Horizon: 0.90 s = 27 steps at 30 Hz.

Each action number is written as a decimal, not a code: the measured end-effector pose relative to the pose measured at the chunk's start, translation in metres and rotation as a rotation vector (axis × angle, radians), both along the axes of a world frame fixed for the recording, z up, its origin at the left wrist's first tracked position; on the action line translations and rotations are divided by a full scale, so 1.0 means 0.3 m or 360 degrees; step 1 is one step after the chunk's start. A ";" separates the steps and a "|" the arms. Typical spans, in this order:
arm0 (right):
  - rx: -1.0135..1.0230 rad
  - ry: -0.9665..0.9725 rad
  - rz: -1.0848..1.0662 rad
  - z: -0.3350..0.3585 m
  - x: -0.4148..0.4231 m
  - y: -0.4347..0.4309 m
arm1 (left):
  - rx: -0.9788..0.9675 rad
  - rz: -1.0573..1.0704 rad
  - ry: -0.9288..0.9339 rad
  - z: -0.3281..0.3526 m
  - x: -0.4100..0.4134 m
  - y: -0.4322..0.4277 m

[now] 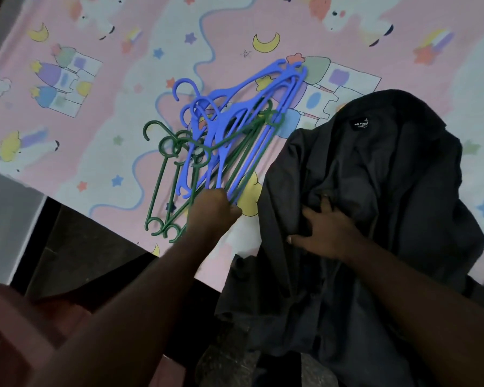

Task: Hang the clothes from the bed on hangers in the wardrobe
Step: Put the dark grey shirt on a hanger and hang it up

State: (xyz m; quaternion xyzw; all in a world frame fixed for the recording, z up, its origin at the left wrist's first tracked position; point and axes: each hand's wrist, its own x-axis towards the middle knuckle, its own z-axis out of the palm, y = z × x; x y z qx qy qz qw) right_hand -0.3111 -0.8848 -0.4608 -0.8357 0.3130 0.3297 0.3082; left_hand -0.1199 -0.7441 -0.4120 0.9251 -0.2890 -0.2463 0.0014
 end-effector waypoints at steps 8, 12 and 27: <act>0.0337 -0.1031 -0.1080 0.184 -0.006 -0.046 | -0.0744 0.0481 0.0077 0.296 -0.050 -0.115; 0.1174 -0.1236 -0.1588 0.316 0.030 -0.096 | -0.0941 0.0260 0.0067 0.284 -0.182 -0.243; 0.0951 -0.1466 -0.2287 0.252 -0.221 -0.448 | -0.0750 -0.0066 0.0054 0.054 -0.308 -0.507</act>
